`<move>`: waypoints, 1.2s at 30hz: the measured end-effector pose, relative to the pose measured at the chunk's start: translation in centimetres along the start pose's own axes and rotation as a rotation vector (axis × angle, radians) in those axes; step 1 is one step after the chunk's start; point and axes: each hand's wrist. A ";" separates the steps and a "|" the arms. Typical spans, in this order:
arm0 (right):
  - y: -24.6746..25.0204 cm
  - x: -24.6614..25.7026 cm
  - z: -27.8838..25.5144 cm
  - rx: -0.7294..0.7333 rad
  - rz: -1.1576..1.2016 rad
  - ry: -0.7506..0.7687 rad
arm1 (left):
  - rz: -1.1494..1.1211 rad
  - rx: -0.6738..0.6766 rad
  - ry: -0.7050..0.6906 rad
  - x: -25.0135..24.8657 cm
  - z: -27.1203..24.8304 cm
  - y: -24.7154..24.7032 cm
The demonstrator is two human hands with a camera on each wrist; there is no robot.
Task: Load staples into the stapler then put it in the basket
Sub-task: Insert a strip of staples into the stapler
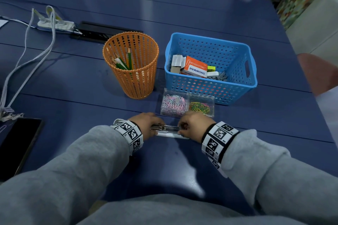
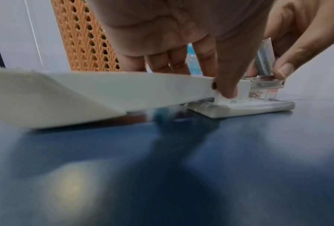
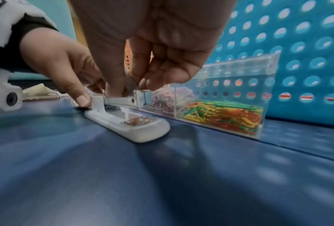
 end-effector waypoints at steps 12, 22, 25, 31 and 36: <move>-1.1 -0.5 0.2 0.027 -0.014 -0.033 | 0.013 -0.048 0.117 2.7 -1.4 1.1; -1.8 -1.2 -0.5 0.026 0.095 -0.154 | 0.037 -0.135 0.236 4.6 -3.9 3.4; -2.0 -1.4 -0.5 0.021 0.122 -0.176 | 0.010 -0.222 0.180 3.9 -4.5 4.6; -2.1 -1.3 -0.5 -0.008 0.157 -0.199 | -0.074 -0.362 -0.005 0.8 -4.8 5.2; -2.5 -1.5 -0.6 -0.029 0.211 -0.239 | -0.169 -0.360 -0.097 -1.4 -3.5 4.6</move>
Point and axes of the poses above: each hand's wrist, its own z-axis towards the middle knuckle, its own y-axis out of the back of the hand, x = y × z, and after that the axes turned 7 degrees about -z, right-handed
